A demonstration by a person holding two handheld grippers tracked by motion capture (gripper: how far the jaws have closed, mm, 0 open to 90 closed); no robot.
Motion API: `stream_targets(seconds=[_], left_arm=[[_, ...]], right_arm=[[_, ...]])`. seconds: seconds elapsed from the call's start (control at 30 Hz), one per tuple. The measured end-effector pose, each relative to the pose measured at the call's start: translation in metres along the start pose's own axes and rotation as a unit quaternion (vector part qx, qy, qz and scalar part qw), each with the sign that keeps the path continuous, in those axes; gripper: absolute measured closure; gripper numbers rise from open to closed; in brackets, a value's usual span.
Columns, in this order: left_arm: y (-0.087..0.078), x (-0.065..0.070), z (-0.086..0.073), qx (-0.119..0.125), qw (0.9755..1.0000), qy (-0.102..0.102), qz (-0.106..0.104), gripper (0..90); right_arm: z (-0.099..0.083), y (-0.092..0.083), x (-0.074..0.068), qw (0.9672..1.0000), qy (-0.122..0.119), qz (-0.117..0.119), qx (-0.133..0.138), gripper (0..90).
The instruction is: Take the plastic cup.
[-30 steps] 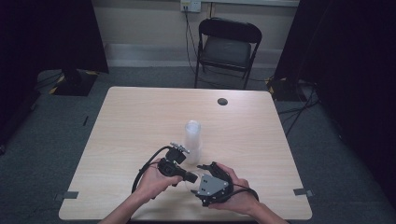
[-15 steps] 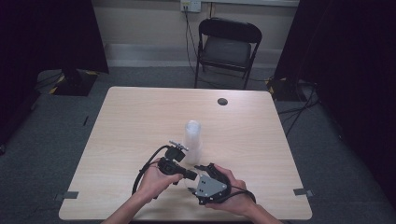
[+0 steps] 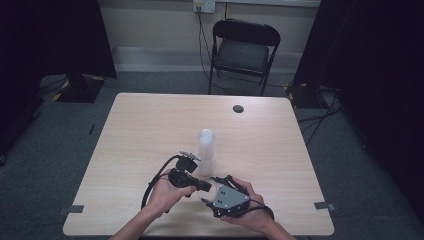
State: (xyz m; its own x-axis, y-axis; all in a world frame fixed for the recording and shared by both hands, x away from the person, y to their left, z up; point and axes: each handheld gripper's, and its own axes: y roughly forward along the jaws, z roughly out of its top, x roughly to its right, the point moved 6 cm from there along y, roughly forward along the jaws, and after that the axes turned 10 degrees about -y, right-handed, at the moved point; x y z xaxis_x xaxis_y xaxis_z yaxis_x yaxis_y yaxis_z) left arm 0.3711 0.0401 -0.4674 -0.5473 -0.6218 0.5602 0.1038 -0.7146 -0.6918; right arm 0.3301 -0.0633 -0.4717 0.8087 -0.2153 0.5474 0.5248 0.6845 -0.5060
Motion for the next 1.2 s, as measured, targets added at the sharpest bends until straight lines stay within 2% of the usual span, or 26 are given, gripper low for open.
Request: stream_targets(seconds=[0.23,0.43,0.57,0.6,0.67,0.8,0.93,1.03,1.1,1.13,1.2], left_arm=[[-0.001,0.0,-0.001,0.008,1.0,0.003,-0.003,81.8],[-0.003,-0.001,0.001,0.021,0.9996,0.019,-0.007,73.1],[-0.007,-0.001,0.002,0.037,0.9989,0.027,-0.005,66.3],[-0.008,-0.001,0.003,0.044,0.9985,0.033,0.002,65.2],[-0.009,0.0,0.003,0.049,0.9982,0.033,-0.005,65.3],[-0.012,0.002,0.004,0.065,0.997,0.041,0.003,60.4],[-0.016,0.005,0.005,0.091,0.9941,0.055,0.021,52.9],[-0.019,0.005,0.007,0.104,0.9923,0.063,0.023,48.3],[-0.02,0.004,0.009,0.117,0.9904,0.067,0.028,45.8],[-0.021,0.003,0.01,0.13,0.9886,0.067,0.035,44.2],[-0.022,0.0,0.01,0.136,0.9867,0.074,0.048,42.0]], right_arm=[[-0.003,0.001,0.002,0.9995,0.031,0.01,0.003,33.8],[-0.004,0.002,0.005,0.9985,0.052,0.016,0.006,34.1],[-0.005,0.004,0.008,0.9977,0.065,0.02,0.005,34.3],[-0.006,0.005,0.008,0.9976,0.067,0.02,0.004,34.3],[-0.006,0.005,0.008,0.9971,0.072,0.024,0.006,34.3],[-0.007,0.003,0.009,0.9952,0.093,0.028,0.01,34.6],[-0.013,0.0,0.012,0.9925,0.119,0.028,0.008,34.9],[-0.017,-0.001,0.016,0.9909,0.132,0.024,0.007,35.0],[-0.019,-0.001,0.018,0.9899,0.14,0.023,0.006,35.1],[-0.02,-0.001,0.019,0.9897,0.141,0.024,0.004,35.2],[-0.022,0.0,0.021,0.9892,0.145,0.019,-0.001,35.3]])
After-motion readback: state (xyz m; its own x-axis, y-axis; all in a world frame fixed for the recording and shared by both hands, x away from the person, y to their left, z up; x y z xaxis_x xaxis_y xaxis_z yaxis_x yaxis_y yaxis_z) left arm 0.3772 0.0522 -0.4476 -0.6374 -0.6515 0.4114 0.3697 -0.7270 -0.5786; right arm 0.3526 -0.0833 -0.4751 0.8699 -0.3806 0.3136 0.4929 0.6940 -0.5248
